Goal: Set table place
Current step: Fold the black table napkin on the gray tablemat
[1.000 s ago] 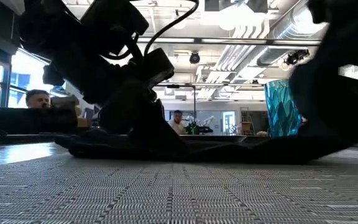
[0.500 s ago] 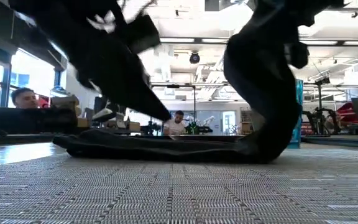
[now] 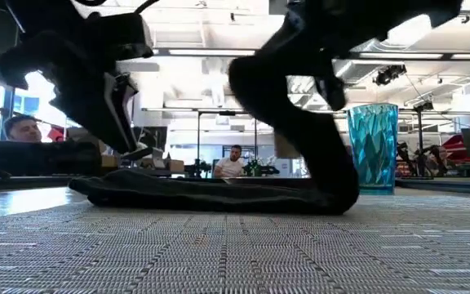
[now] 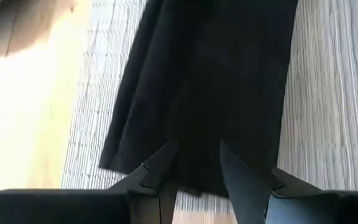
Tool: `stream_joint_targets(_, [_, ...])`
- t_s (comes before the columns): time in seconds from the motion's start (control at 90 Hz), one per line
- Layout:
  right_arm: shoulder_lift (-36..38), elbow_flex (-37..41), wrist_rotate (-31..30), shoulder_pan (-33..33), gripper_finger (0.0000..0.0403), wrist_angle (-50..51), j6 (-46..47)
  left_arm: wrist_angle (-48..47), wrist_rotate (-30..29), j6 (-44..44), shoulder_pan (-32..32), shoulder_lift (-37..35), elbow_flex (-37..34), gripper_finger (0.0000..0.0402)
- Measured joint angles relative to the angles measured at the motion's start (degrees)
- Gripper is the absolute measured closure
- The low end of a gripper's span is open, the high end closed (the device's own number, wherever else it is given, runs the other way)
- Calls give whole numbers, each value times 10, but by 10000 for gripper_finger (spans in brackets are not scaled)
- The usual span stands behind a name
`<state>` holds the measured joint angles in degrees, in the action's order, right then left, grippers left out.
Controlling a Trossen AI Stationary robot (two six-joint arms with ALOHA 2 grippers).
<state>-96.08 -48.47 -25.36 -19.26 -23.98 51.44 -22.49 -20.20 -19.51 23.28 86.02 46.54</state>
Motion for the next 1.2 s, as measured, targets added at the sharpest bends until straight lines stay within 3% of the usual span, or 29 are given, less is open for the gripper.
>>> stream_joint_targets(0.211, [-53, -3, 18, 15, 403, -89, -5, -13, 7, -17, 17, -17, 0, 300])
stream_joint_targets(0.667, [-173, -126, 24, 52, 403, -80, -54, -42, 4, -44, 32, -108, 0, 300])
stream_joint_targets(1.089, [-218, -150, 44, 67, 402, -85, -53, -47, 4, -49, 32, -117, 1, 300])
stream_joint_targets(1.2, [-218, -150, 50, 69, 384, -83, -55, -48, 4, -49, 31, -117, 1, 300])
